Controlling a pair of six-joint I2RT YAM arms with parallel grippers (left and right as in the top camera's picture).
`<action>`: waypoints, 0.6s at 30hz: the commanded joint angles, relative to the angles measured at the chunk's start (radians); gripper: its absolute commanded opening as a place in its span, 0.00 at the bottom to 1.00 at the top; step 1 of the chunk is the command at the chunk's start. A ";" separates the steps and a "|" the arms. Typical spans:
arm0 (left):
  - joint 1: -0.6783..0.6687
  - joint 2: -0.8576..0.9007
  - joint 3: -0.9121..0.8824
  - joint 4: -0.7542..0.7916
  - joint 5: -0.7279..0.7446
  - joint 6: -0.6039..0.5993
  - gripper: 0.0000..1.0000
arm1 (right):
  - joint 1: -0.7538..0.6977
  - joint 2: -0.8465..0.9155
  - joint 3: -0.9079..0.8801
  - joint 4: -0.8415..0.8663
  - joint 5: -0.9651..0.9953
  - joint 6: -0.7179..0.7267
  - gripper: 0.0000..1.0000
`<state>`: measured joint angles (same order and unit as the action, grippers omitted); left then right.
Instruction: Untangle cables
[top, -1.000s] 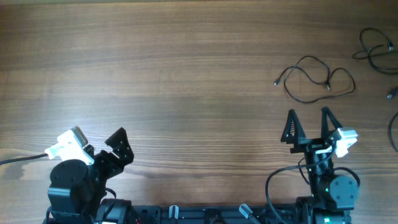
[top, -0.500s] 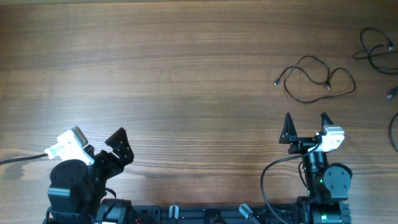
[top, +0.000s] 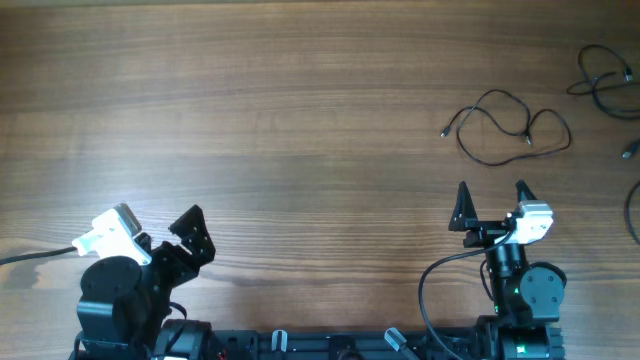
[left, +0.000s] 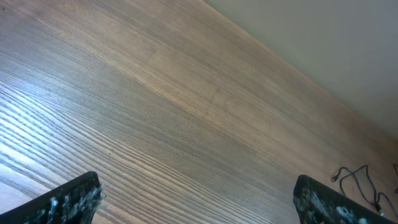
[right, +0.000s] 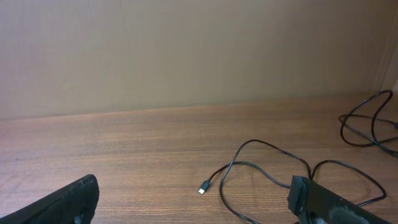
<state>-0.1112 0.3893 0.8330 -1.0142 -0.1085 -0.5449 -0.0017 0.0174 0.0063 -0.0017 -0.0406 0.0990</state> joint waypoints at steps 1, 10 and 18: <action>-0.002 -0.004 -0.003 0.002 -0.016 -0.013 1.00 | -0.006 -0.013 -0.001 0.003 -0.005 -0.020 1.00; -0.047 -0.041 -0.053 -0.040 -0.052 -0.002 1.00 | -0.006 -0.013 -0.001 0.003 -0.005 -0.021 1.00; -0.009 -0.386 -0.378 0.278 0.046 0.183 1.00 | -0.006 -0.013 -0.001 0.003 -0.005 -0.021 1.00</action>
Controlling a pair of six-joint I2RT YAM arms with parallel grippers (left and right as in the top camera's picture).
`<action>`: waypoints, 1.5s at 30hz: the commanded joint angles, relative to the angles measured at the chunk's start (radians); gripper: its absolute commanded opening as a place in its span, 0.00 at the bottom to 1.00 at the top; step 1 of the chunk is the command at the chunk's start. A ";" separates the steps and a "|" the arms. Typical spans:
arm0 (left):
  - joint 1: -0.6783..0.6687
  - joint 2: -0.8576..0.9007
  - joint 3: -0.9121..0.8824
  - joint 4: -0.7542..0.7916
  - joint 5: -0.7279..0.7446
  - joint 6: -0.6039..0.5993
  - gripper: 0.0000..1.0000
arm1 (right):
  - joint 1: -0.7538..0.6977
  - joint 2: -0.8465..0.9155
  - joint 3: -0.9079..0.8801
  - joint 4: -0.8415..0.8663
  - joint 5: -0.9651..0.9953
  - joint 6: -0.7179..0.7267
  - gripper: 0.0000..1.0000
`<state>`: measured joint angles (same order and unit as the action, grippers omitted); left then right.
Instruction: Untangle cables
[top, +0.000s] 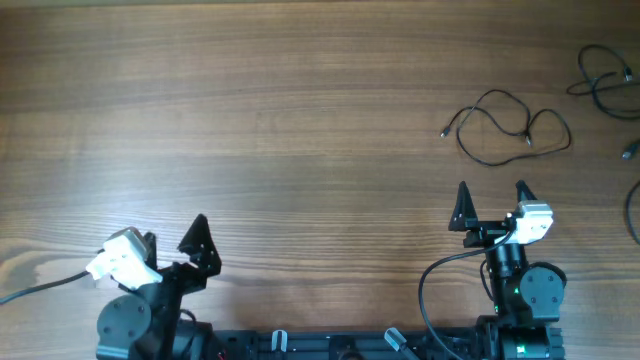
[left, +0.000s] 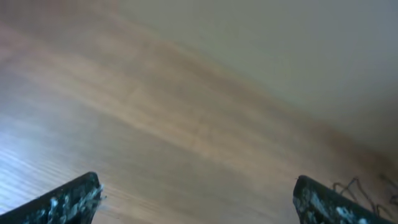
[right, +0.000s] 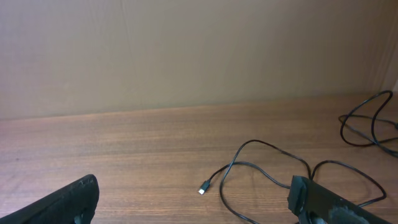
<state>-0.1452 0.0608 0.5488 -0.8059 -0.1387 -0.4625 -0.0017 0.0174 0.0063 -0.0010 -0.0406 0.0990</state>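
Note:
A thin black cable (top: 512, 128) lies in loose loops on the wooden table (top: 300, 120), right of centre, with one small plug end (right: 203, 188) pointing left. In the right wrist view the same cable (right: 268, 163) lies just ahead of my right gripper (right: 193, 208). That right gripper (top: 492, 203) stands open and empty, a short way in front of the loops. At the front left, my left gripper (top: 168, 245) is open and empty, far from any cable. The left wrist view is blurred; its fingers (left: 62, 202) are wide apart, and the cable (left: 356, 186) shows faintly far off.
A second black cable bundle (top: 605, 78) lies at the far right corner, also seen as loops (right: 367, 121) in the right wrist view. Another cable piece (top: 633, 205) runs along the right edge. A plain wall (right: 186, 50) stands behind the table.
My left arm has drawn back toward the table's front edge and its camera has tilted up, so its view is now blurred and shows more wall. The right arm and cables are unchanged.

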 joint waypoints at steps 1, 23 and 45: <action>0.029 -0.056 -0.122 0.101 0.081 0.113 1.00 | -0.006 -0.013 -0.001 0.002 -0.005 -0.020 1.00; 0.030 -0.057 -0.543 0.731 0.179 0.432 1.00 | -0.006 -0.013 -0.001 0.002 -0.005 -0.021 1.00; 0.030 -0.056 -0.543 0.731 0.179 0.432 1.00 | -0.006 -0.013 -0.001 0.002 -0.005 -0.020 1.00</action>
